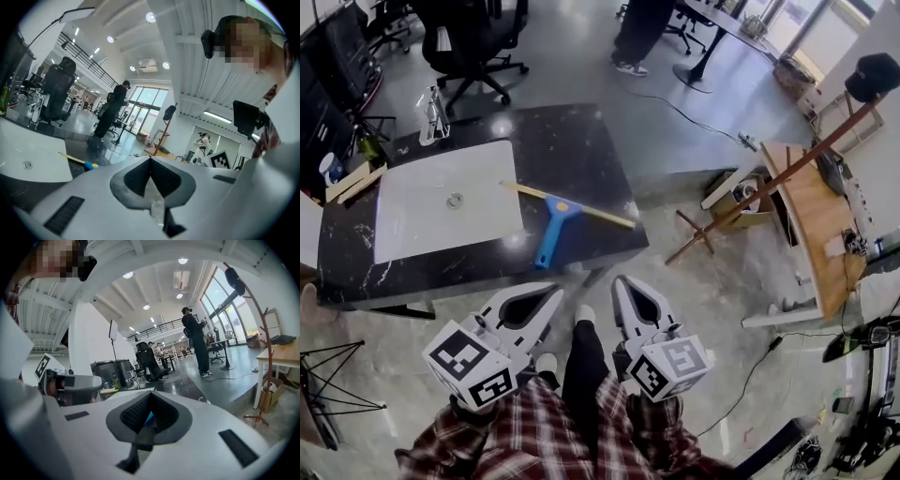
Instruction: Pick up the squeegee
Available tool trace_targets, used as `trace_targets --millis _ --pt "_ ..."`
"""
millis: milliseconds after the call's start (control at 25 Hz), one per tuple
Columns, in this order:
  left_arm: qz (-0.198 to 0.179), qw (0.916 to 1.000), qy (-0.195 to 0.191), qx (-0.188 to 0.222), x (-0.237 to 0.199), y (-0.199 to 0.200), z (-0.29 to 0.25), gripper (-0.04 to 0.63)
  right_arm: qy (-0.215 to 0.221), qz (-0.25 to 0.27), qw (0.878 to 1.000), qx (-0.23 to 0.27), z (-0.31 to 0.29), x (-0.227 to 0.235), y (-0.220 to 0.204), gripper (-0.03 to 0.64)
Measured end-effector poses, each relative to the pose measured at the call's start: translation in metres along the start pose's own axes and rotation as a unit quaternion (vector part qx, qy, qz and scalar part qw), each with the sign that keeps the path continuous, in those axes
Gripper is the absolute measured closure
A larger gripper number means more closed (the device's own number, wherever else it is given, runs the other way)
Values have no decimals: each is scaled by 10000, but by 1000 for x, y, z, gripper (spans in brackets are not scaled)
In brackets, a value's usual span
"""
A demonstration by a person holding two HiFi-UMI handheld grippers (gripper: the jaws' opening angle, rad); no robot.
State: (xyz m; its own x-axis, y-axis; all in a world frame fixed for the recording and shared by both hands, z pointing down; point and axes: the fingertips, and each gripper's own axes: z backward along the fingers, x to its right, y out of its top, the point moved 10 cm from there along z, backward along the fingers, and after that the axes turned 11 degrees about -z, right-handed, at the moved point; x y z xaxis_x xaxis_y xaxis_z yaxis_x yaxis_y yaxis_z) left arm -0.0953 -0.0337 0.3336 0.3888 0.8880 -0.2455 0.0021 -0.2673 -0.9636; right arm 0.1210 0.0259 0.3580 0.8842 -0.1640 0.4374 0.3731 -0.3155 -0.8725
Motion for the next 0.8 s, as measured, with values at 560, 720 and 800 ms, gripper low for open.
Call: trace_targets --millis 560,720,800 --pt "-26 9897 1399 313 -55 46 -118 586 1244 448 9898 -523 -109 105 111 606" --pt "-13 9844 1729 322 -61 48 -126 586 1530 448 9844 -748 -127 117 115 606" --pt "-70 9828 1826 279 -67 49 -129 586 1622 464 9826 -774 -135 119 117 606"
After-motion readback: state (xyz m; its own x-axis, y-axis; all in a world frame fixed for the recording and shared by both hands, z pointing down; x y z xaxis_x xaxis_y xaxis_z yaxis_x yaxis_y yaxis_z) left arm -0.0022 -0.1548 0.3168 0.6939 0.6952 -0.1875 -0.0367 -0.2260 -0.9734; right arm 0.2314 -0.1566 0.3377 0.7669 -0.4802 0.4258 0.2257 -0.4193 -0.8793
